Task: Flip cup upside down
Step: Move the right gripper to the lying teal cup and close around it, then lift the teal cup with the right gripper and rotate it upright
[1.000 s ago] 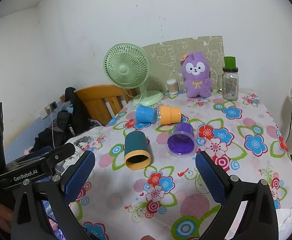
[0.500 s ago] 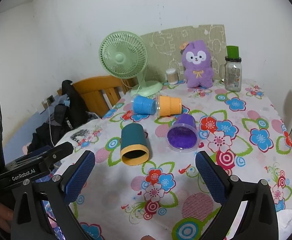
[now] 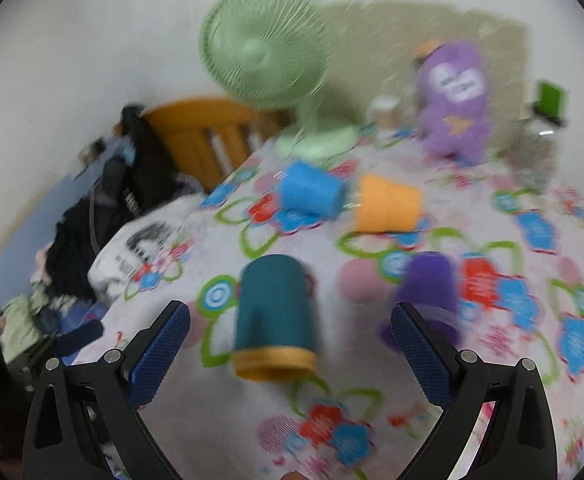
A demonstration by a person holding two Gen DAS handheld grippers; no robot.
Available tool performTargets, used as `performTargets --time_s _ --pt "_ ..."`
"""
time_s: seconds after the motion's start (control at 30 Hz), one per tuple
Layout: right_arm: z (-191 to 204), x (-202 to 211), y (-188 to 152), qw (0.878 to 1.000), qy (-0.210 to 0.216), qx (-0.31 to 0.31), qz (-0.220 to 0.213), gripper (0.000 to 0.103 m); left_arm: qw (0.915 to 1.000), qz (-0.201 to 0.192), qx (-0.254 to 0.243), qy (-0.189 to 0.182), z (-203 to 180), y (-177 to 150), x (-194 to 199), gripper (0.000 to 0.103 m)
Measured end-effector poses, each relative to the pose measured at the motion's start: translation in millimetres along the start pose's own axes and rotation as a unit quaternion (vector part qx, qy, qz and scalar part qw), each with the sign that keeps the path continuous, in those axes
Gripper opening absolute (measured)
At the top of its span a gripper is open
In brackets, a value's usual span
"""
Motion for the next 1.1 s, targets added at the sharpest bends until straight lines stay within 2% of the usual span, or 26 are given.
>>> performTargets --time_s 0.03,0.2,0.47,0.53,0.57,0.67,0.8,1.1 --pt "3.2 -14.0 4.1 1.0 0.009 0.008 0.014 0.101 1.0 0.005 0.001 0.007 2.6 0.0 -6.4 0.096" --pt "8.0 -58.3 4.2 0.996 -0.003 0.038 0.076 0.101 0.9993 0.025 0.009 0.025 14.3 0.8 -31.3 0.096" --pt "-1.2 -92.0 -5.6 0.992 -0.001 0.03 0.119 0.099 0.9985 0.043 0.011 0.034 20.7 2.2 -53.5 0.096" --pt "-0.5 -98.3 -7.5 0.991 0.001 0.032 0.131 0.087 0.9983 0.046 0.01 0.034 20.6 1.5 -55.5 0.096" --pt "-0.4 -102.0 -8.5 0.99 0.001 0.032 0.139 0.085 0.9982 0.047 0.007 0.036 20.1 0.9 -56.1 0.096" --pt "-2.6 -108.4 -12.5 0.987 -0.015 0.037 0.153 0.07 0.9982 0.049 0.005 0.035 19.1 -0.7 -55.8 0.096" --pt "-1.6 -106.2 -14.5 0.987 -0.015 0.037 0.156 0.069 0.9983 0.047 0.005 0.035 19.1 -2.8 -51.3 0.096" --pt "10.8 -68.8 -20.6 0.992 -0.006 0.033 0.123 0.069 0.9988 0.039 0.005 0.03 19.8 -13.9 -26.8 0.096"
Point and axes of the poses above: each gripper's, at about its wrist camera, not at the fingertips, and x roughly against the way its jaws point, z to its left, y to its top, the point moved 5 cm from there along -x, roughly the way its jaws point, and after that the axes turned 14 degrees about y, right-handed, at the moved point
